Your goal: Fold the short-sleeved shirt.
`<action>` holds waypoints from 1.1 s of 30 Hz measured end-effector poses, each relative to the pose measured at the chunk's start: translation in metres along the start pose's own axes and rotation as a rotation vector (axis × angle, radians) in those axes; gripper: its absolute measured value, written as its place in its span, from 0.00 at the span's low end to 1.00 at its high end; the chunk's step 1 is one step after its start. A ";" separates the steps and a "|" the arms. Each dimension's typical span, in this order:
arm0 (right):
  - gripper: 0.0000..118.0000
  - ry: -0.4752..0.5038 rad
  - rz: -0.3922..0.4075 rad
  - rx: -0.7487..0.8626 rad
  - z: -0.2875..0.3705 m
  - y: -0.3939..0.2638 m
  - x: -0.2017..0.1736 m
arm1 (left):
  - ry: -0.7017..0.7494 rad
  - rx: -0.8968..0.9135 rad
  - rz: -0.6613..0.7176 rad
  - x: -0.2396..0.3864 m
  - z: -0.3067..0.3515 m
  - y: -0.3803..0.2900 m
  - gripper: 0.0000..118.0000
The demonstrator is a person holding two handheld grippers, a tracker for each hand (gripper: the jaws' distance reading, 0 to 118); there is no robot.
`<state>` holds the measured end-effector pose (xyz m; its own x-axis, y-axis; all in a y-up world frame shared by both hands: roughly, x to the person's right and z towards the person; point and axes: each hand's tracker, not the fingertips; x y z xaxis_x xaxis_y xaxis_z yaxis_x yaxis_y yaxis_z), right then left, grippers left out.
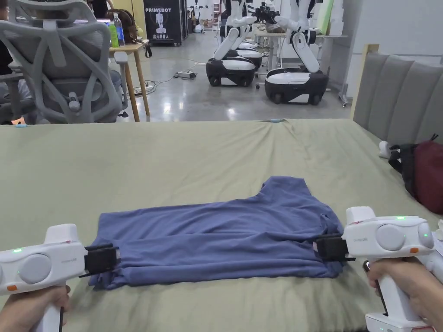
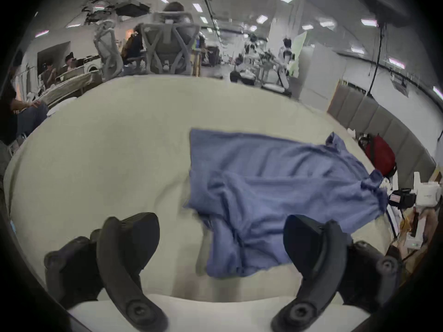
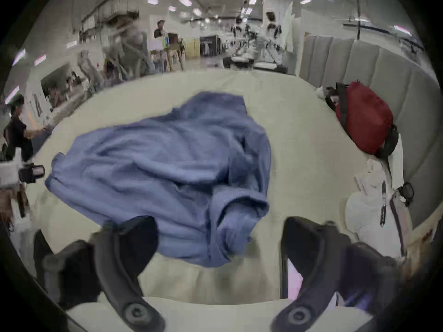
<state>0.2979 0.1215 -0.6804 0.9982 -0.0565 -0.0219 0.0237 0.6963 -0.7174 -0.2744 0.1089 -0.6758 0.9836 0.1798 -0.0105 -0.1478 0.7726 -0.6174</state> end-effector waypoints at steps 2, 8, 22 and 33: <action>0.47 -0.061 0.020 0.032 0.025 0.016 -0.024 | 0.056 0.002 -0.051 0.004 0.002 0.013 0.65; 0.00 -0.111 0.098 0.071 0.018 0.038 -0.033 | 0.042 0.080 -0.047 0.012 -0.001 0.039 0.00; 0.00 -0.105 0.069 0.089 -0.039 0.066 -0.040 | 0.180 -0.044 -0.068 0.014 -0.154 0.117 0.91; 0.01 -0.116 0.160 0.057 -0.067 0.124 -0.041 | 0.240 -0.128 -0.108 0.021 -0.174 0.097 0.01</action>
<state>0.2562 0.1623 -0.8154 0.9891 0.1387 -0.0502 -0.1363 0.7290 -0.6708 -0.2506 0.0819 -0.8730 0.9914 -0.0604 -0.1162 -0.0421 0.6934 -0.7193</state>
